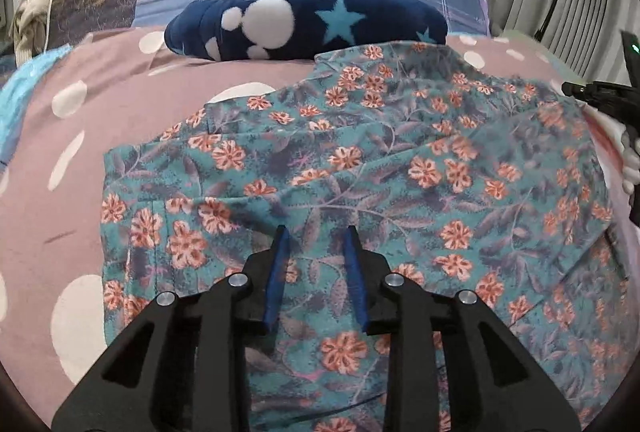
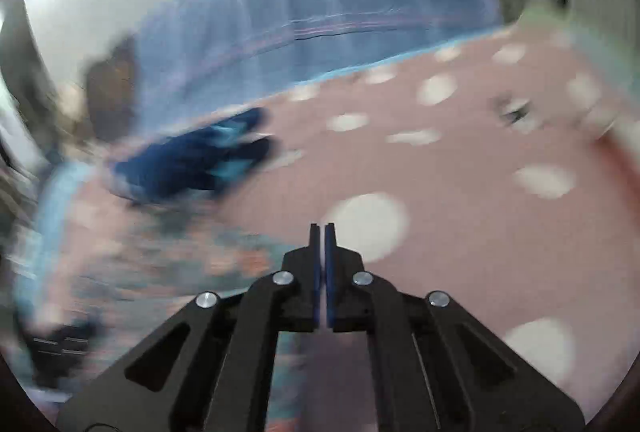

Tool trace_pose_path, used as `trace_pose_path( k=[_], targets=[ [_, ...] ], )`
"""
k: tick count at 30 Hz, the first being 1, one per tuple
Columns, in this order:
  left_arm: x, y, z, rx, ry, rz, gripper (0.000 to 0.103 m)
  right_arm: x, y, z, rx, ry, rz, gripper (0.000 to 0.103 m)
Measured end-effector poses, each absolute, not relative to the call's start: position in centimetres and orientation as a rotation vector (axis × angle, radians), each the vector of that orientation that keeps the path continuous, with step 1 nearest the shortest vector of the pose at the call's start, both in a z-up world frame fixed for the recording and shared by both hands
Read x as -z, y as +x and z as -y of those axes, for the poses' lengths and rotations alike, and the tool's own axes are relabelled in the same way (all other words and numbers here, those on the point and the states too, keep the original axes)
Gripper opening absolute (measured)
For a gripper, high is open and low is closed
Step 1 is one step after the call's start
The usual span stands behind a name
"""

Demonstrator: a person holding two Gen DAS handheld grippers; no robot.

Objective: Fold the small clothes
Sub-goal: 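Release the folded side with the right gripper and withdraw both grippers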

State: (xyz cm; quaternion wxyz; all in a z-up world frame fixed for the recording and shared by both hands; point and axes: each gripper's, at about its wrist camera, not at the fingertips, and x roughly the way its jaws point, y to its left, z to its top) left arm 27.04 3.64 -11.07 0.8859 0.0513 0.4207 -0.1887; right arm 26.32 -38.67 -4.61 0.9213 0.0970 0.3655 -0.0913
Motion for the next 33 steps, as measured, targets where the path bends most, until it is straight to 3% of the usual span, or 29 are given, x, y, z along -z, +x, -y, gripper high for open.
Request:
trace_pose_path(
  k=[4,9,12,16,19,22,25,33],
  targets=[
    [11.3,27.4,-2.8,0.372,0.154,-0.866,0.031,8.0,27.8,39.4,0.208,0.164,-0.836,0.000],
    [11.3,27.6,-3.1,0.390,0.121,-0.879,0.031,5.6,22.8,35.9,-0.035,0.229,-0.766,0.004],
    [11.3,27.5,-3.0,0.386,0.128,-0.876,0.032,5.4,19.2,30.8,-0.204,0.122,-0.791,0.007],
    [9.9,26.7,-4.0,0.367,0.102,-0.852,0.042,11.4,18.8,29.5,-0.026,-0.086,-0.934,0.007],
    [7.9,23.2,-5.8,0.393,0.076,-0.813,0.047,10.3,17.7,31.9,-0.027,0.053,-0.905,0.001],
    [7.3,18.7,-7.7,0.367,0.145,-0.800,0.058,8.1,14.3,32.0,-0.051,0.087,-0.840,0.009],
    [8.4,14.3,-10.4,0.341,0.165,-0.854,0.059,7.8,10.3,32.3,-0.094,0.090,-0.843,0.021],
    [10.2,6.2,-15.3,0.420,0.010,-0.927,0.060,10.7,-1.3,37.1,-0.141,0.385,-0.899,0.024]
  ],
)
